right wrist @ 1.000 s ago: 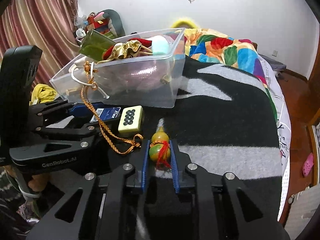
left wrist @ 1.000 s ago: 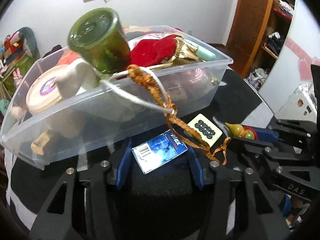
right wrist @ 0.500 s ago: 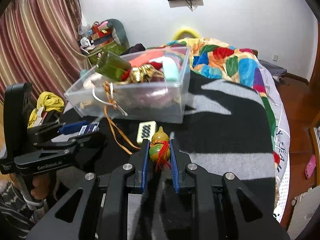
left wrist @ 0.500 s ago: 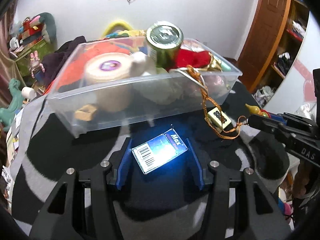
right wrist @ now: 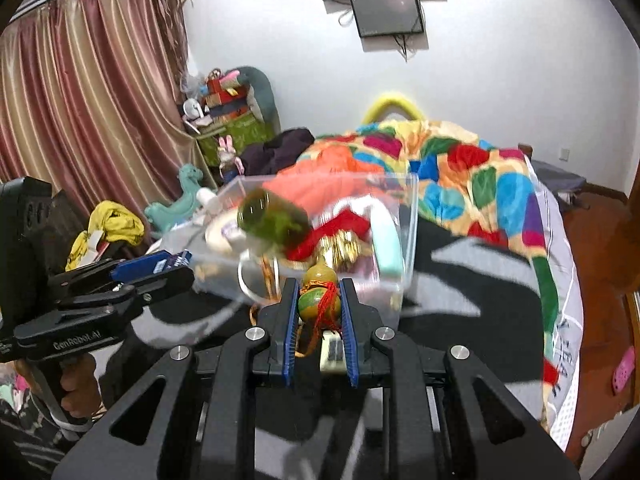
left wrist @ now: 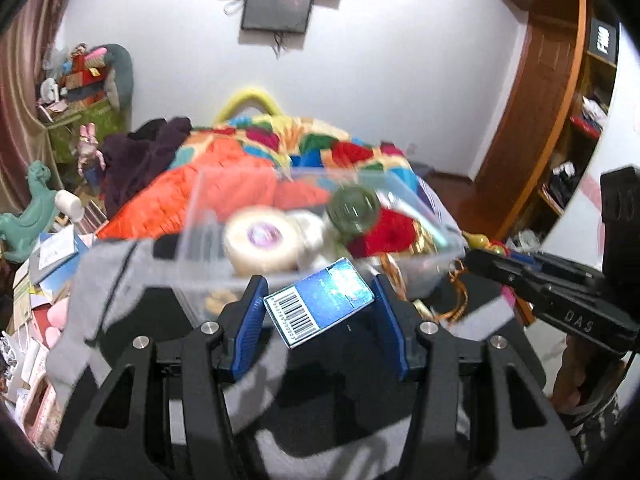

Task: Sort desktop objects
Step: 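Lower the card box and gourd into the clear box and open both tools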

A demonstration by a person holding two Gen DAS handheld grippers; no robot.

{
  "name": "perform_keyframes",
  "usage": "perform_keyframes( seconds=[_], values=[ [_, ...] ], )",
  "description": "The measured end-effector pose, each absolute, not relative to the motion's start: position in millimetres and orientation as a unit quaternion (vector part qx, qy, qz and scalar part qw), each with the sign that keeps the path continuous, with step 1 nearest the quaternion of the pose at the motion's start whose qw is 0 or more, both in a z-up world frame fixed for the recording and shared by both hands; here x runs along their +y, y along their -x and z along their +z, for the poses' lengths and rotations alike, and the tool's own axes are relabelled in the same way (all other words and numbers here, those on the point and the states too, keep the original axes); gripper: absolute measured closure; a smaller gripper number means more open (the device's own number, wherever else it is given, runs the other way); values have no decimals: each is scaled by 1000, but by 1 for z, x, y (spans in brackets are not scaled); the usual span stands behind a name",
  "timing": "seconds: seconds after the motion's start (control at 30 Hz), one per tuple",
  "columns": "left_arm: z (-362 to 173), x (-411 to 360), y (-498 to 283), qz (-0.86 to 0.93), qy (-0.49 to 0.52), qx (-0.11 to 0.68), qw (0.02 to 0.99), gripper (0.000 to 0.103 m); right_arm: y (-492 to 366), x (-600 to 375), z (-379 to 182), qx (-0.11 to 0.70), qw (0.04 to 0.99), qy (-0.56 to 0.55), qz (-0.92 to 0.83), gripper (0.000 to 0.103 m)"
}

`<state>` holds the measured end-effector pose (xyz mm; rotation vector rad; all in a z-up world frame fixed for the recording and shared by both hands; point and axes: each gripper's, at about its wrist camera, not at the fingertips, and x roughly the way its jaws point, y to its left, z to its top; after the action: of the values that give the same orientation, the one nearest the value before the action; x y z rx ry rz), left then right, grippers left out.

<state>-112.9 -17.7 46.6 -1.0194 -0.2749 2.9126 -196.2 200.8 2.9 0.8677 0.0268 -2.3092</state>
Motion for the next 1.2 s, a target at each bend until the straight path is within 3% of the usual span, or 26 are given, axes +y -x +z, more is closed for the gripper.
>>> perform_keyframes(
  seconds=[0.23, 0.77, 1.07, 1.2],
  values=[
    [63, -39, 119, 950, 299, -88, -19, 50, 215, 188, 8, 18, 326, -315, -891, 85],
    [14, -63, 160, 931, 345, -116, -35, 50, 237, 183, -12, -23, 298, -342, -891, 85],
    [12, -56, 164, 934, 343, -99, -34, 49, 237, 181, -16, -30, 289, -349, -891, 85],
    [14, -58, 164, 932, 345, -104, -33, 48, 238, 183, -15, -30, 280, -351, -893, 72]
  ],
)
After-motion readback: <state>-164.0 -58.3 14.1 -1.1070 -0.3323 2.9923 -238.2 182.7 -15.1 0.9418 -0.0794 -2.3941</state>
